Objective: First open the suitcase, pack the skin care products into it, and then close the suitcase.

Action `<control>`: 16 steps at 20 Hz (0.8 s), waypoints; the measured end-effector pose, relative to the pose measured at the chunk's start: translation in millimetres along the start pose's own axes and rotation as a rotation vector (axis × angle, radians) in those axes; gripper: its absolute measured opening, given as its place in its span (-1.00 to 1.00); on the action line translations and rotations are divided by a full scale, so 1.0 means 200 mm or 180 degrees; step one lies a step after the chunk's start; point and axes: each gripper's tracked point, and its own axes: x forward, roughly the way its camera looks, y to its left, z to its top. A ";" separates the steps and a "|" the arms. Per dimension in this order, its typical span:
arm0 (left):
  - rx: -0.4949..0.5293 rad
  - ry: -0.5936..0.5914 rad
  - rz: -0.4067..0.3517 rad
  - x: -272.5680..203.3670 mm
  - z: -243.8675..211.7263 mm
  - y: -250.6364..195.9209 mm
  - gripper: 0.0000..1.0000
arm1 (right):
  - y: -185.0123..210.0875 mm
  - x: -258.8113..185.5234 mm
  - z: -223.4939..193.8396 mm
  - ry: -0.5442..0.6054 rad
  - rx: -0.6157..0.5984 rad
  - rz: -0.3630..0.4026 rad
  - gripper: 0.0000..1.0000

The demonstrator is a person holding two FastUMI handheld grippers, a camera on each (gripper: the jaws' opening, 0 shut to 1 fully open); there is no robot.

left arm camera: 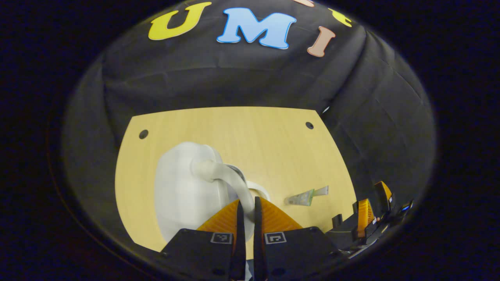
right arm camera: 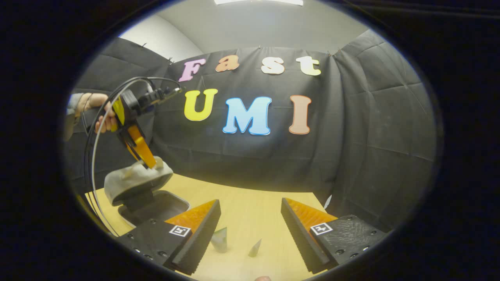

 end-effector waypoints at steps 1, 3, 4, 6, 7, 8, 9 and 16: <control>-0.0036 -0.0069 0.0095 -0.07 0.03 0.13 -0.70 | 0.01 0.01 0.01 0.0003 0.0009 -0.0006 0.89; -0.0041 -0.0191 0.0345 -0.18 0.09 0.43 -0.69 | 0.04 0.01 0.02 -0.0005 0.0016 -0.0033 0.89; 0.0000 -0.0244 0.0512 -0.22 0.09 0.58 -0.70 | 0.06 0.01 0.02 -0.0009 0.0014 -0.0054 0.89; 0.0023 -0.0321 0.0831 -0.28 0.07 0.86 -0.70 | 0.08 0.02 0.03 -0.0009 0.0017 -0.0118 0.89; 0.0002 -0.0337 0.0924 -0.30 0.07 0.98 -0.70 | 0.10 0.03 0.04 0.0001 0.0040 -0.0149 0.89; -0.0029 -0.0335 0.0998 -0.31 0.05 1.10 -0.70 | 0.12 0.03 0.04 0.0014 0.0069 -0.0179 0.89; -0.0042 -0.0337 0.1090 -0.30 0.03 1.22 -0.70 | 0.14 0.03 0.05 0.0016 0.0091 -0.0218 0.89; -0.0099 -0.0005 0.1428 -0.03 -0.25 1.95 -0.70 | 0.19 0.04 0.12 0.0062 0.0132 -0.0607 0.89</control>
